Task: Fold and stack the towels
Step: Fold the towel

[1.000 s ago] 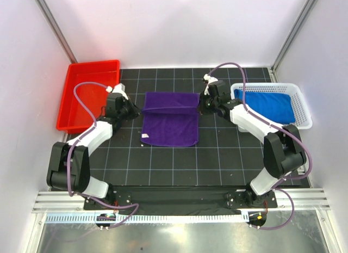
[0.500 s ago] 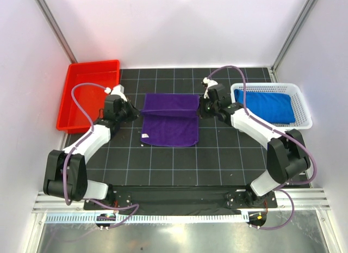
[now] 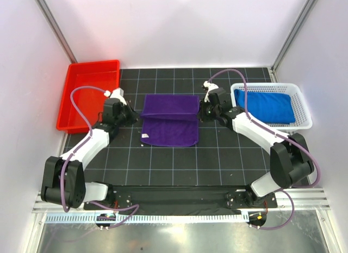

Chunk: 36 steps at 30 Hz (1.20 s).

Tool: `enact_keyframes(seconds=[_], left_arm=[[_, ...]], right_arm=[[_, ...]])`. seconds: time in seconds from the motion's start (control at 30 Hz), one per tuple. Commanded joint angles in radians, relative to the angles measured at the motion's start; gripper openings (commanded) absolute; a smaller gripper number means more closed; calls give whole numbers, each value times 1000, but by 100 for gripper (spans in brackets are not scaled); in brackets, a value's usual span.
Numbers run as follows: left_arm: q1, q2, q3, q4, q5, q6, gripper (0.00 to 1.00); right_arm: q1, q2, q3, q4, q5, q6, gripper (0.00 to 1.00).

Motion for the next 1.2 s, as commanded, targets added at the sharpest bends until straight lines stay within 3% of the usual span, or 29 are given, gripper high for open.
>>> enact_keyframes(seconds=[0.0, 0.4, 1.17], left_arm=[[-2, -30, -26, 1, -32, 24, 0], [-18, 7, -80, 31, -25, 19, 0], [-24, -102, -94, -44, -40, 22, 0]], right_arm=[[2, -50, -30, 26, 29, 10, 1], [19, -22, -96, 57, 20, 14, 1], [48, -87, -114, 14, 48, 3, 1]])
